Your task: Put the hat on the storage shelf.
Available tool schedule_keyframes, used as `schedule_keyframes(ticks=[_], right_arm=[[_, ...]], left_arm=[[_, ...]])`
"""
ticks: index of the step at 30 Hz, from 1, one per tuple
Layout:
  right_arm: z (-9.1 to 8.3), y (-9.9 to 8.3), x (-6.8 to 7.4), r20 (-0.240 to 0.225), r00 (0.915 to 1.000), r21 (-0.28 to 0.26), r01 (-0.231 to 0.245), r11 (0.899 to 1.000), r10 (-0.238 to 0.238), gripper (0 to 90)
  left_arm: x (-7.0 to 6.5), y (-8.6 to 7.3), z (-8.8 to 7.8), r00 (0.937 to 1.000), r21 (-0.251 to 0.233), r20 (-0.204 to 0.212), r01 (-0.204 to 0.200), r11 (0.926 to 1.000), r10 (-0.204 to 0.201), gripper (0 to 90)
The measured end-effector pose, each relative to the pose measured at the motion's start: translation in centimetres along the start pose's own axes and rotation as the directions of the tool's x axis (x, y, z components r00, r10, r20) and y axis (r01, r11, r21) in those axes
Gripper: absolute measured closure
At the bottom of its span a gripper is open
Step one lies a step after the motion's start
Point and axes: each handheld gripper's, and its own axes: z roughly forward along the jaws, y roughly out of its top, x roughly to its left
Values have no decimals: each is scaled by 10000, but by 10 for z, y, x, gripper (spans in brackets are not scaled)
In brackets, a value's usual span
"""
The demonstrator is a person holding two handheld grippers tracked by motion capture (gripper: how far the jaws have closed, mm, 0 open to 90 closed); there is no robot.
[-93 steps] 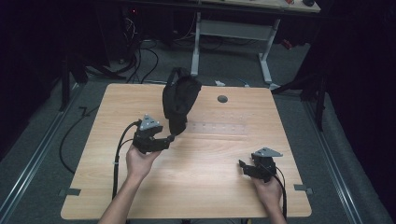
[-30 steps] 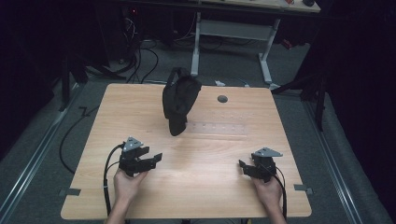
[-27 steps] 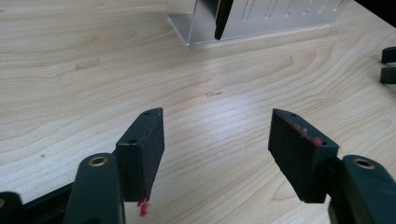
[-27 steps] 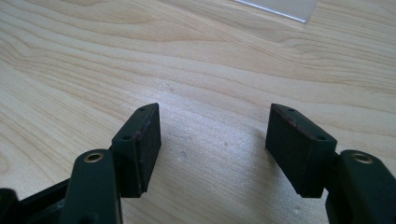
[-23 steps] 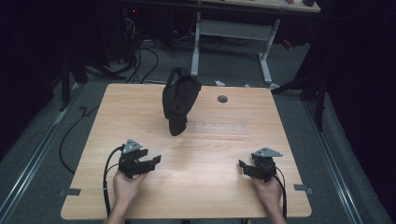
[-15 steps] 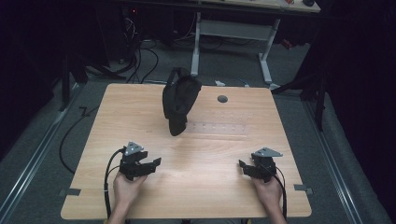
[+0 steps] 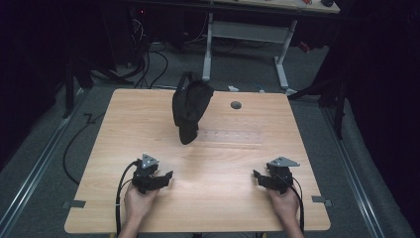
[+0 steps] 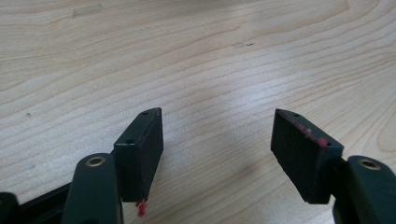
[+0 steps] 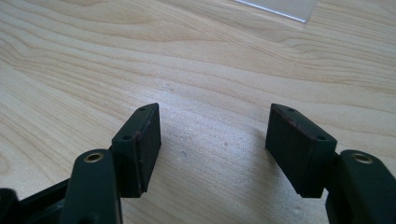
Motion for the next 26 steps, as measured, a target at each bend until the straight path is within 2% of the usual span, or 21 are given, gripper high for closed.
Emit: schedule_keyframes(ticks=[3, 8, 11, 26], right_arm=[[0, 0, 1, -7, 9999, 26, -100, 9999, 100, 359], [0, 0, 1, -8, 9999, 25, -103, 9999, 103, 359], [0, 0, 1, -4, 10000, 15, -55, 10000, 55, 359], [0, 0, 1, -10, 9999, 32, -130, 9999, 130, 359]], left_arm=[[1, -2, 2, 9999, 14, -123, -4, 10000, 4, 347], [1, -5, 5, 9989, -221, -305, -356, 9991, 349, 349], [0, -12, 7, 9944, -574, -423, -992, 9934, 968, 339], [-1, -13, 7, 9948, -538, -462, -930, 9942, 905, 290]])
